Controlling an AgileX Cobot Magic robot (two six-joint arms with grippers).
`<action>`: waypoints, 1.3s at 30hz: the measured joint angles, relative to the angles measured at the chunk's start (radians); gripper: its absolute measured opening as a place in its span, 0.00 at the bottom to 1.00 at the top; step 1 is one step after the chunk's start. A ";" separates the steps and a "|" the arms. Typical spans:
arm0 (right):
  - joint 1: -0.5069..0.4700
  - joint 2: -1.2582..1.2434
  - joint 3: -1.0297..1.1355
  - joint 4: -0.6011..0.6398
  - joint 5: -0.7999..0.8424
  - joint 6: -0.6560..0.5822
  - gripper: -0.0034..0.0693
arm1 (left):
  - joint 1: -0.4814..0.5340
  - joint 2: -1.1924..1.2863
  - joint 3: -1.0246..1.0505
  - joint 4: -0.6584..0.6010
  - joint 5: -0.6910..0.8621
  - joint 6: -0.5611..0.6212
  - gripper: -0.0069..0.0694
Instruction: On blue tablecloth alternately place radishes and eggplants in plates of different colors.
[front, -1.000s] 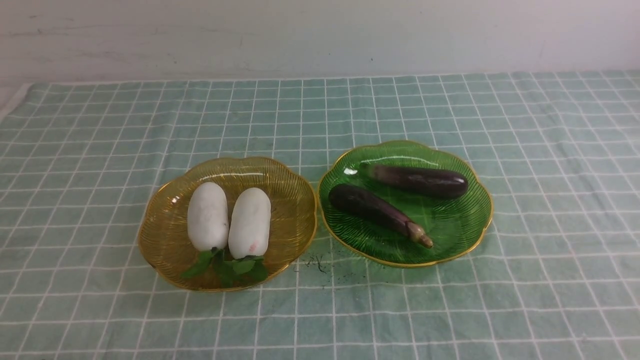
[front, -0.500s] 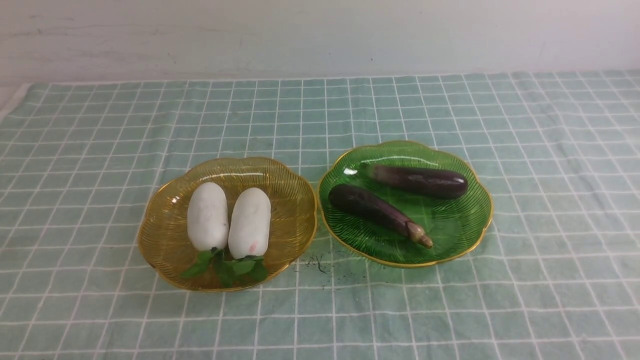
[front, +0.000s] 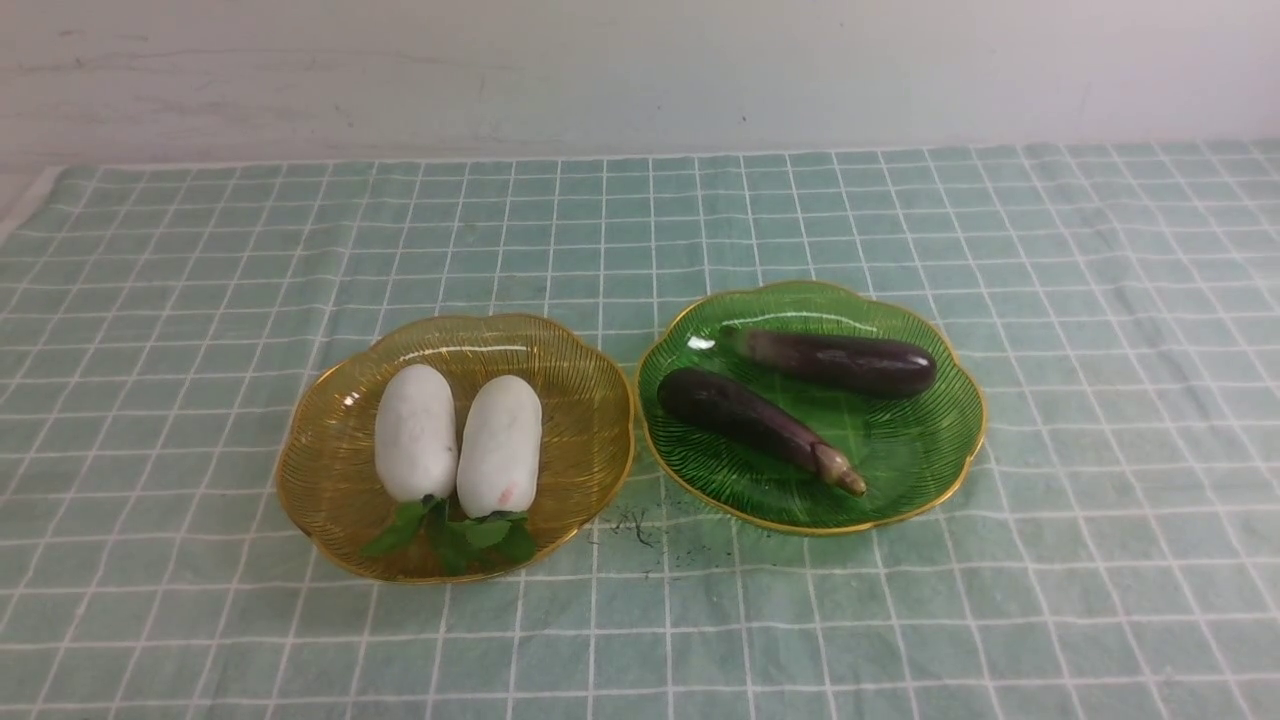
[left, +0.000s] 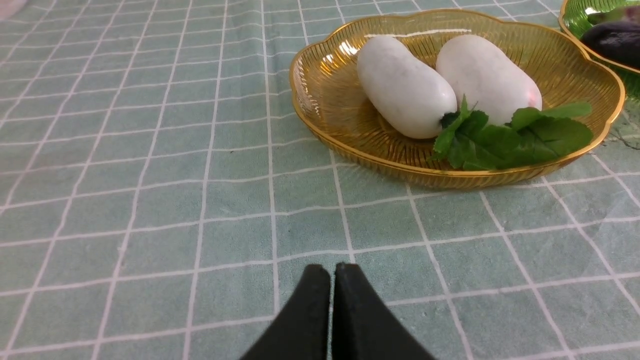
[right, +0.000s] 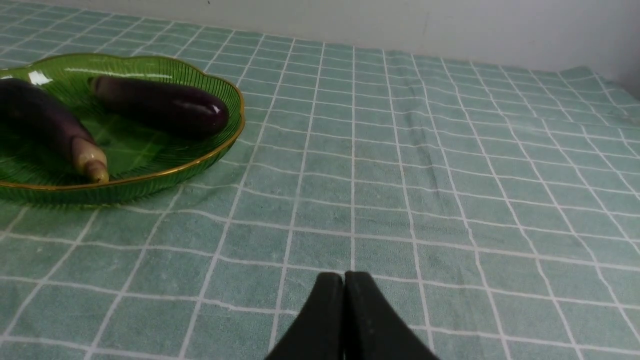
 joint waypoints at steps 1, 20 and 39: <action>0.000 0.000 0.000 0.000 0.000 0.000 0.03 | 0.000 0.000 0.000 0.000 0.000 0.000 0.08; 0.000 0.000 0.000 0.000 0.000 0.006 0.03 | 0.000 0.000 0.000 0.000 0.000 0.000 0.08; 0.000 0.000 0.000 0.000 0.000 0.018 0.03 | 0.000 0.000 0.000 0.000 0.000 0.000 0.08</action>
